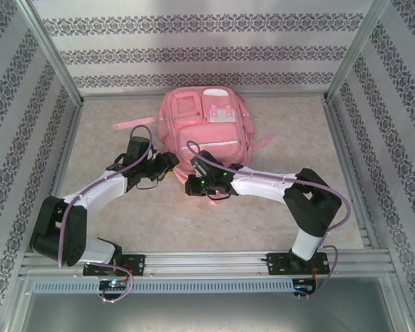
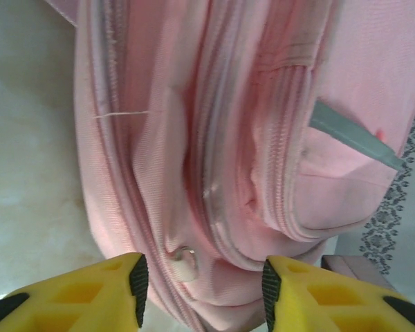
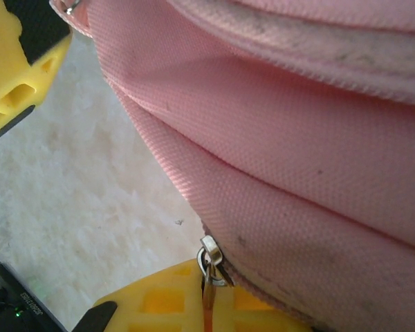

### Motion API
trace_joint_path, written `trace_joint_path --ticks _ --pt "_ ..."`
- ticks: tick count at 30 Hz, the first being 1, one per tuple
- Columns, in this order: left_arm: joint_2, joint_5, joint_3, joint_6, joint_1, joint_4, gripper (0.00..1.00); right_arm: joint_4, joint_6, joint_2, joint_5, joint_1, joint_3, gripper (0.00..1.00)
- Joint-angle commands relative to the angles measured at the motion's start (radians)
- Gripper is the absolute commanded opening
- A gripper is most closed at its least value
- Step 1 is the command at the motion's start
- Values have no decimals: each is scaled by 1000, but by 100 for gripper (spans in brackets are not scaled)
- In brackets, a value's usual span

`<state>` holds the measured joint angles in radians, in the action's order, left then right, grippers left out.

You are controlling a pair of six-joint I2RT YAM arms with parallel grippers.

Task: Pack the student bag
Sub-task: Zip the student bag at the center of the table.

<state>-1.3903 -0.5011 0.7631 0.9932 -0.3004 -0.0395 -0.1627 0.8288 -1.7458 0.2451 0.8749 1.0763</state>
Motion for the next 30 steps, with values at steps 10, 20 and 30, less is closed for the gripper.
trace_joint_path --ticks 10,20,30 --pt "-121 -1 18 14 -49 99 17 15 2 11 10 12 4 0" --pt "-78 128 94 -106 -43 -130 0 -110 -61 77 -97 12 -5 0" --pt "-38 187 129 -148 10 -231 0 -233 -140 150 -147 -21 -64 0"
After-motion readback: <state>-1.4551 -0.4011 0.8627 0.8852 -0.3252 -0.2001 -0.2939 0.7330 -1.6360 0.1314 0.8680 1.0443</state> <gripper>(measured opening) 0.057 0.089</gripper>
